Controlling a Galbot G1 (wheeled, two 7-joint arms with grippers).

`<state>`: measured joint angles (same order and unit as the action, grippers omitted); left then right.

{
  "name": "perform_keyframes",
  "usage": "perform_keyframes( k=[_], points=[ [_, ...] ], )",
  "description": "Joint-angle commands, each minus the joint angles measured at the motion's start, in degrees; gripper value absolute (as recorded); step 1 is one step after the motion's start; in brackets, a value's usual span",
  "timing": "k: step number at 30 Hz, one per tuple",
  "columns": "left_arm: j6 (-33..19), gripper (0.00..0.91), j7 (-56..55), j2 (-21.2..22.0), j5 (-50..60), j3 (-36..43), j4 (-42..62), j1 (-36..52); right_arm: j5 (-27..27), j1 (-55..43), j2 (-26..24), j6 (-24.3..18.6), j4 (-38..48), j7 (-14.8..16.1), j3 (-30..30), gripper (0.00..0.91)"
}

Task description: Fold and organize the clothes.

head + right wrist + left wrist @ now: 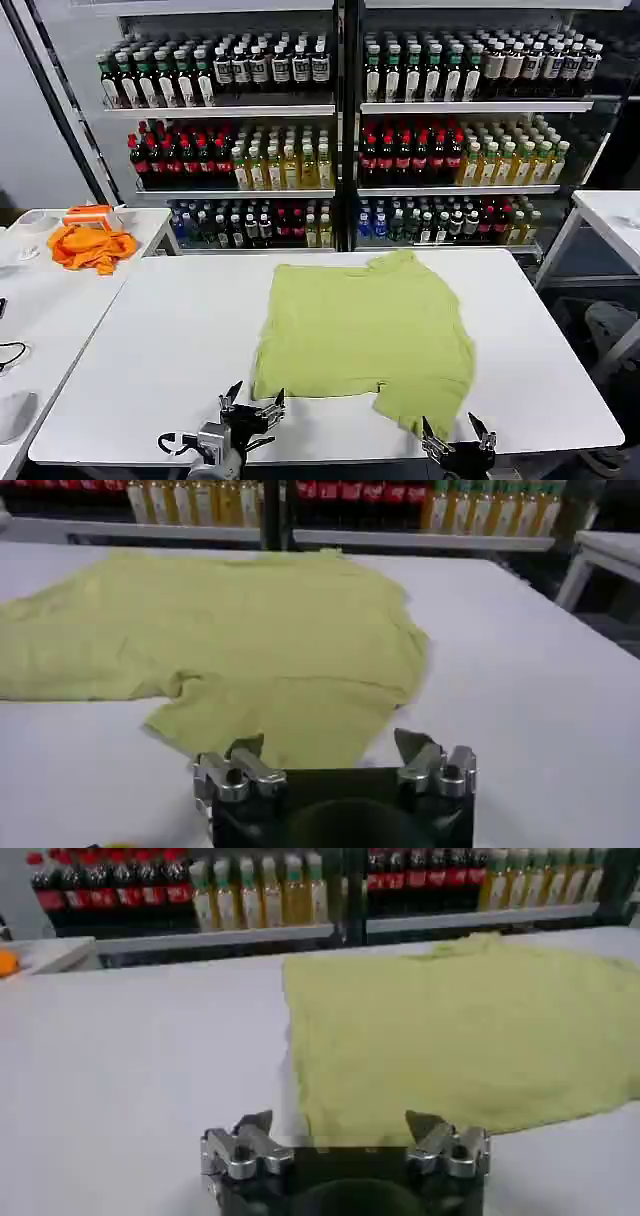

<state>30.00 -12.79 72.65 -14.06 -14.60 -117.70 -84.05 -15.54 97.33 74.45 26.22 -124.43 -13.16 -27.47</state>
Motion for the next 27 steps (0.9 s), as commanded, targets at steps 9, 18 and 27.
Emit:
perform_keyframes(
  k=[9,18,27],
  points=[
    [1.39,0.01,0.0,-0.22,-1.44,1.08,4.29,3.33,-5.2,-6.51,0.52,1.66,5.39,-1.18,1.32,0.0],
    [1.47,0.01,0.12,0.3,-2.34,1.27,4.32,2.7,-6.06,-5.35,0.33,1.08,5.1,-0.85,1.35,0.0],
    [0.23,0.02,0.4,0.34,-3.42,0.64,3.14,1.69,-5.35,-4.68,-0.34,-0.33,4.33,-0.44,0.91,0.0]
  ],
)
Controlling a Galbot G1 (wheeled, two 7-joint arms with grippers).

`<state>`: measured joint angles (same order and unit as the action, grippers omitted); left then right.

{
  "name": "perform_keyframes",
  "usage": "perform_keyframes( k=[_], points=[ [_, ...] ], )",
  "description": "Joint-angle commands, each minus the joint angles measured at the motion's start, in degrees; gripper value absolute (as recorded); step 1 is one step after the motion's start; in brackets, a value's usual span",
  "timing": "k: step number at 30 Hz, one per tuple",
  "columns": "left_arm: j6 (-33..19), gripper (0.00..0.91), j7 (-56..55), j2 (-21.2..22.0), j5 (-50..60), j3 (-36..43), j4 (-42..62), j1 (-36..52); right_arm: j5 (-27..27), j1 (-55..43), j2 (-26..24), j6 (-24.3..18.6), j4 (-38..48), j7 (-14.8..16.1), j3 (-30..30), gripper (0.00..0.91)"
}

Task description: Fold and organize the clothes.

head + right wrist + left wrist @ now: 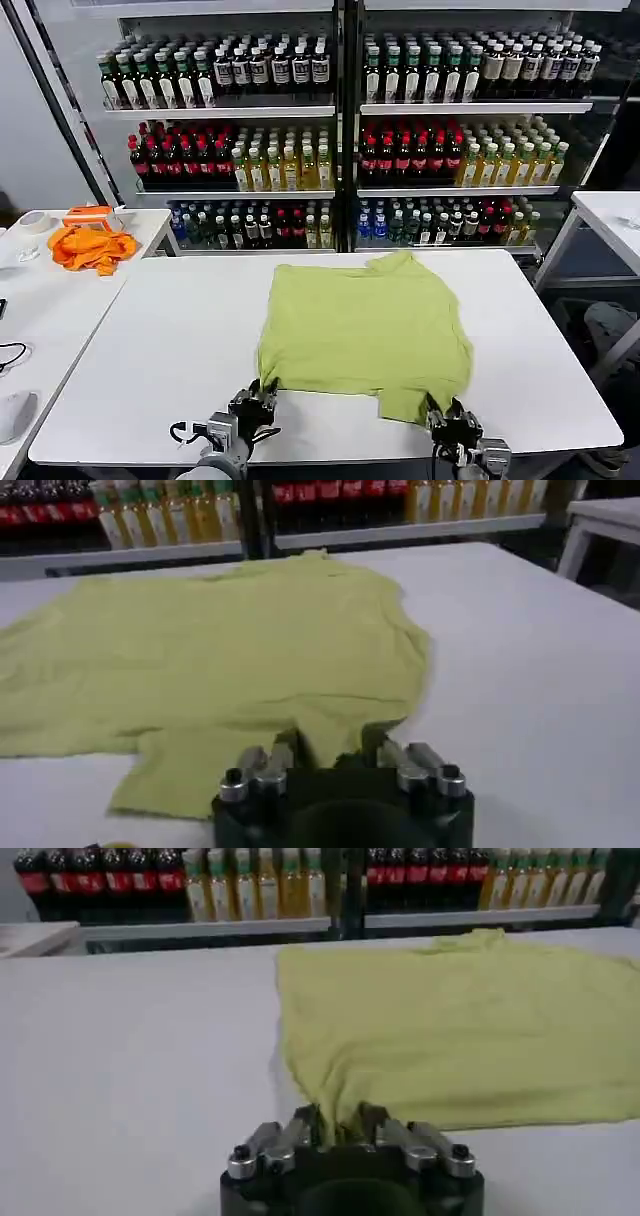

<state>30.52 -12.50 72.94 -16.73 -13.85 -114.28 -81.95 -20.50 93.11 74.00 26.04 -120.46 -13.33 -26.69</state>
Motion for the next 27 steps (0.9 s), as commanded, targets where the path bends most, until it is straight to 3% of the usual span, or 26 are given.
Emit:
perform_keyframes(
  k=[1,19,27],
  points=[
    [-0.59,0.02,0.17,0.09,-0.89,-0.2,-0.54,-0.54,-0.27,-0.35,0.01,-0.29,0.19,-0.24,-0.01,0.0],
    [-3.48,0.02,0.01,-1.44,-0.84,-4.01,-14.55,-9.65,-1.66,8.84,-4.41,-1.83,-15.01,0.6,-9.28,0.0],
    [-3.61,0.02,0.43,-3.78,-1.05,-3.18,-12.22,-6.18,-3.24,0.97,-7.07,-1.31,-10.46,0.42,-9.05,0.0]
  ],
)
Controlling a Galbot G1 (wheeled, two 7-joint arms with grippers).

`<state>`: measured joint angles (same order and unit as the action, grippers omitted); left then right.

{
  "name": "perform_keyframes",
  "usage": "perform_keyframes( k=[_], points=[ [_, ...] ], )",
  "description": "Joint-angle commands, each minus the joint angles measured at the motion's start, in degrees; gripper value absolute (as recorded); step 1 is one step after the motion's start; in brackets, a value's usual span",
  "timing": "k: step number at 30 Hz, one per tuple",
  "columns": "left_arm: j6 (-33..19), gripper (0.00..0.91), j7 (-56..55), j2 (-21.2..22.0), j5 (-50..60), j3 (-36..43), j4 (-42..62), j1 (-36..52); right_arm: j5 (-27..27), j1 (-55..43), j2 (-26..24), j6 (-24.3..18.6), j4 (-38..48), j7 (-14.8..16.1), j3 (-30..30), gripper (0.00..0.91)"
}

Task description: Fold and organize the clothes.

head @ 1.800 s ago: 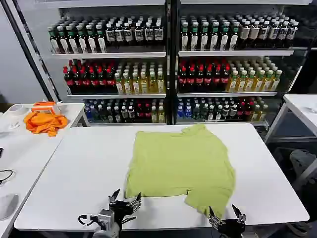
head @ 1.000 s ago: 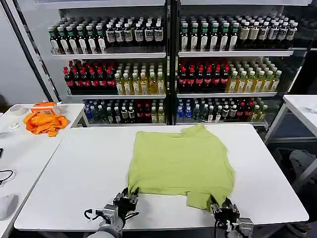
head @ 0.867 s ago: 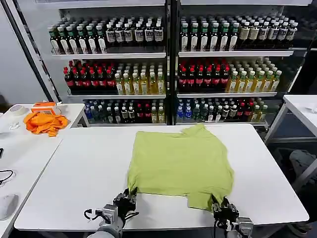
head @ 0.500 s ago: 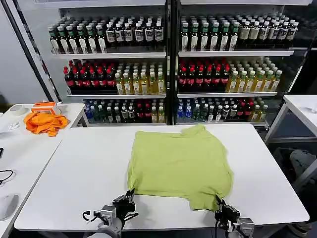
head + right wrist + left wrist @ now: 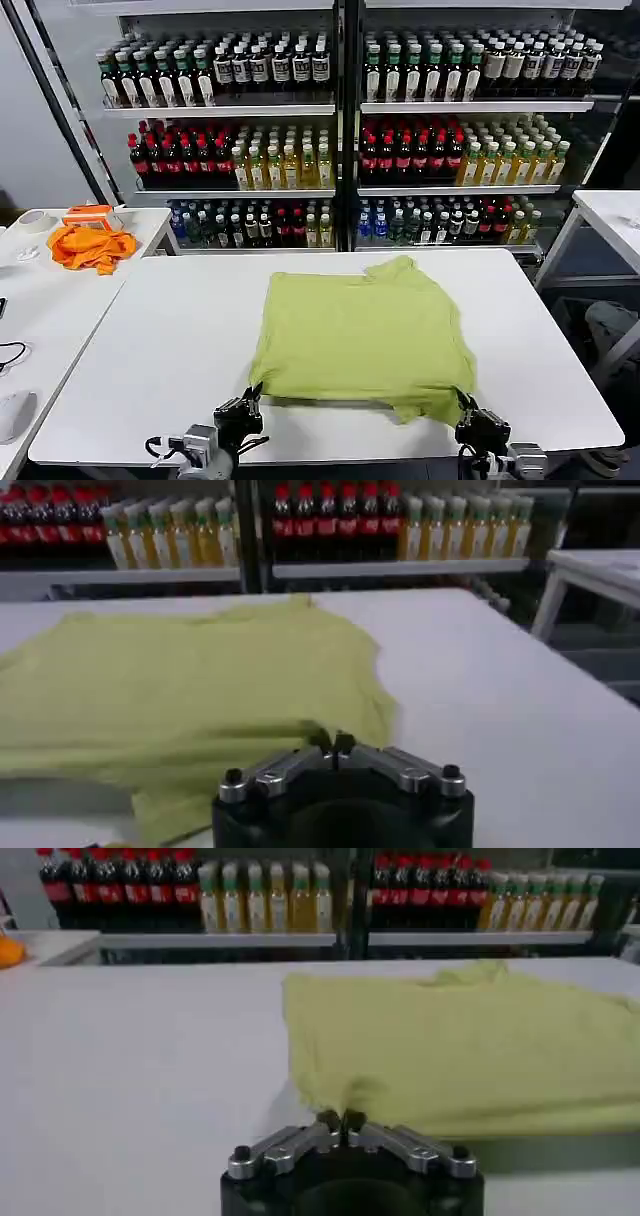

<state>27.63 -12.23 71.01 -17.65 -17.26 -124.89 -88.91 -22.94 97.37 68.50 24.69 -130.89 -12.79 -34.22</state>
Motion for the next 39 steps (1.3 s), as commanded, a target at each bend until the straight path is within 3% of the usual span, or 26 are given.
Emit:
perform_keyframes(
  k=[1,13,20,31,33,34,36,39],
  points=[
    [-0.91,0.02,0.26,-2.27,-0.13,0.43,-0.08,1.67,-0.81,-4.18,-1.97,0.08,0.82,-0.1,-1.04,0.0],
    [-1.96,0.02,0.64,-2.53,-0.29,4.81,14.83,15.68,-0.79,-22.15,-5.5,0.35,15.41,0.43,5.75,0.0],
    [-2.02,0.02,0.78,-1.53,0.11,6.64,19.35,19.21,1.0,-24.8,-4.46,-1.19,22.25,0.81,8.35,0.0],
    [-3.37,0.05,0.74,0.1,0.96,7.37,23.22,22.14,3.14,-25.93,-2.62,-1.48,25.52,0.7,9.89,0.0],
    [-3.45,0.171,0.72,0.38,0.96,7.45,23.42,22.54,3.5,-25.86,-2.48,-1.48,25.85,0.7,9.93,0.0],
    [-3.49,0.383,0.7,0.45,0.96,7.47,23.45,22.61,3.55,-25.82,-2.42,-1.5,25.94,0.71,9.94,0.0],
    [-3.61,0.615,0.69,0.62,0.94,7.51,23.51,23.02,3.68,-25.72,-2.29,-1.5,26.07,0.73,9.95,0.0],
    [-3.82,0.675,0.74,0.69,0.91,7.52,23.51,23.35,3.88,-25.63,-2.01,-1.43,26.23,0.67,9.99,0.0]
  ],
)
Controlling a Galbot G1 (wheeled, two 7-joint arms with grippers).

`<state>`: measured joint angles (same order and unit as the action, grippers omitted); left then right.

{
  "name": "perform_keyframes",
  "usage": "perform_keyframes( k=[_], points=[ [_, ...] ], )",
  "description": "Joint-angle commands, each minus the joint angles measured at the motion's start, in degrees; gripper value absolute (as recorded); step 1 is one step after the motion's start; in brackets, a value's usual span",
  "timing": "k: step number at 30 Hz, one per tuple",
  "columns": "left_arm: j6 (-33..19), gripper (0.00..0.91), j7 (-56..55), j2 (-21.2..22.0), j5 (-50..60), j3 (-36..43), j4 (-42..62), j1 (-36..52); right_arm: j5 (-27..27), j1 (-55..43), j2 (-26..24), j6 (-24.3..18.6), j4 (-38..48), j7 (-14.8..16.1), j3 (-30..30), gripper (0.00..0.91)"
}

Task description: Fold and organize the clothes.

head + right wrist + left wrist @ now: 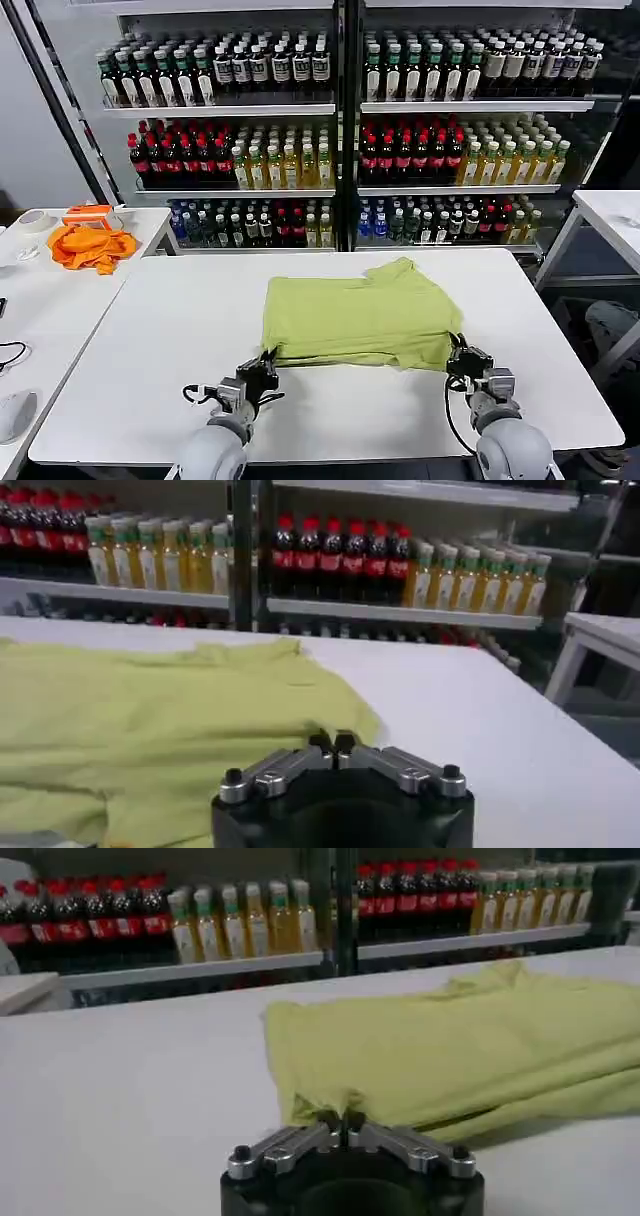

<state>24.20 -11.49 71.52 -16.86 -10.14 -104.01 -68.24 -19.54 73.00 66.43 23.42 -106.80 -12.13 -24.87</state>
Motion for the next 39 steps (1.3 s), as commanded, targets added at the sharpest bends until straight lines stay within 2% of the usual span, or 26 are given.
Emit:
perform_keyframes(
  k=[1,4,5,6,7,8,15,24,28,35,36,37,38,39],
  points=[
    [-0.65,0.705,0.0,0.19,0.11,0.4,2.67,2.79,0.49,-1.24,0.14,-0.16,2.12,0.02,0.65,0.0],
    [-1.72,0.846,-0.05,0.19,0.09,0.31,2.76,2.99,0.54,-1.21,0.28,-0.03,2.05,0.07,0.72,0.0],
    [-2.2,0.897,-0.12,0.24,0.04,0.24,2.97,3.1,0.6,-1.23,0.31,0.08,2.09,0.08,0.77,0.161],
    [-2.78,0.907,-0.42,0.3,0.07,0.22,3.18,3.25,0.65,-1.27,0.33,0.15,2.16,0.09,0.79,0.554],
    [-3.37,0.907,-0.73,0.4,0.07,0.18,3.37,3.34,0.76,-1.28,0.35,0.19,2.23,0.07,0.81,0.816],
    [-3.77,0.907,-0.84,0.46,0.02,0.15,3.51,3.4,0.92,-1.28,0.4,0.38,2.24,0.04,0.79,0.907],
    [-4.93,0.907,-1.95,1.05,0.0,0.09,3.85,3.69,1.63,-0.37,0.15,1.45,0.96,0.76,0.08,0.907],
    [-4.4,0.907,-2.35,1.73,0.42,-0.73,-1.31,-2.77,1.56,7.9,-0.61,0.37,-6.36,1.13,-5.66,0.907],
    [-4.63,0.907,-2.36,2.12,0.68,-0.35,0.01,-2.8,1.42,9.69,-1.37,-0.01,-5.78,0.95,-6.13,0.907],
    [-4.7,0.907,-2.4,2.23,0.82,0.65,2.07,-1.16,-2.13,8.61,-0.8,1.89,-3.07,-0.56,-6.74,0.907],
    [-4.7,0.796,-2.4,2.22,0.8,0.71,2.3,-0.91,-2.51,8.19,-0.92,1.91,-2.36,-0.77,-6.06,0.907],
    [-4.68,0.191,-2.51,2.24,0.81,0.76,2.71,-0.64,-2.98,7.73,-1.09,2.02,-2.1,-0.83,-5.55,0.625],
    [-4.68,0.03,-2.66,2.26,0.8,0.76,3.01,-0.46,-3.21,7.66,-1.1,2.06,-2.04,-0.84,-5.35,0.353],
    [-4.65,0.02,-2.81,2.31,0.76,0.74,3.15,-0.33,-4.59,6.98,-1.18,2.4,-1.97,-0.96,-4.58,0.151]
  ],
)
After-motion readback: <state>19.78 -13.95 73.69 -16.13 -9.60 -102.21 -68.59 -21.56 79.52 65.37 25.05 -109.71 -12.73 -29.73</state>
